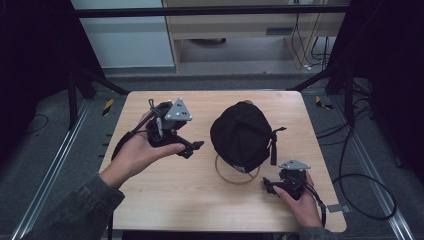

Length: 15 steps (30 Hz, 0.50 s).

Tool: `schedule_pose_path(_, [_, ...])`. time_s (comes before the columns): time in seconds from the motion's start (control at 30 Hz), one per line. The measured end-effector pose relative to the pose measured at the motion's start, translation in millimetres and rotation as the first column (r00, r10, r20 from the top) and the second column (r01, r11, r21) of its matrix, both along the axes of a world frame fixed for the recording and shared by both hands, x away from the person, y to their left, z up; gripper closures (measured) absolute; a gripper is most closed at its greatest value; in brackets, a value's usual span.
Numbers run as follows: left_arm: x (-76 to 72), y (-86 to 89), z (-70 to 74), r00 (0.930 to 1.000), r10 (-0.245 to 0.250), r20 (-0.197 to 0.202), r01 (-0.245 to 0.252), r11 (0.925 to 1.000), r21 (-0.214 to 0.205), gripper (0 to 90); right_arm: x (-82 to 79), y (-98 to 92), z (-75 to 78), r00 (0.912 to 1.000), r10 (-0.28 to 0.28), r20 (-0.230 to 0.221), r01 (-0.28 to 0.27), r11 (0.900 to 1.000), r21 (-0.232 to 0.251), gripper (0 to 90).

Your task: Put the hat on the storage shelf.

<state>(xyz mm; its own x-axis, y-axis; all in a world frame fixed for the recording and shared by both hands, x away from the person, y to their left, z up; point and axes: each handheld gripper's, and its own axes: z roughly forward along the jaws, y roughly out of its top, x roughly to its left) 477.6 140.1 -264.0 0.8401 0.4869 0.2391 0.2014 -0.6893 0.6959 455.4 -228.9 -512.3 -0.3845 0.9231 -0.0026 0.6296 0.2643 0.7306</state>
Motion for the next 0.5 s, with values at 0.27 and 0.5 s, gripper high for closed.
schedule_pose_path(0.27, [-6.1, 20.2, -20.1, 0.9994, 0.015, -0.032, -0.015, 0.9998, 0.013, 6.4, -0.3, 0.4, 0.1, 1.0000, -0.003, -0.003, 0.003, 1.0000, 0.006, 3.8])
schedule_pose_path(0.5, [-7.9, 39.3, -47.7, 0.9976, 0.041, -0.055, -0.040, 0.9987, 0.033, 6.4, -0.2, 0.4, 0.0, 1.0000, -0.003, -0.002, 0.003, 1.0000, 0.005, 3.8])
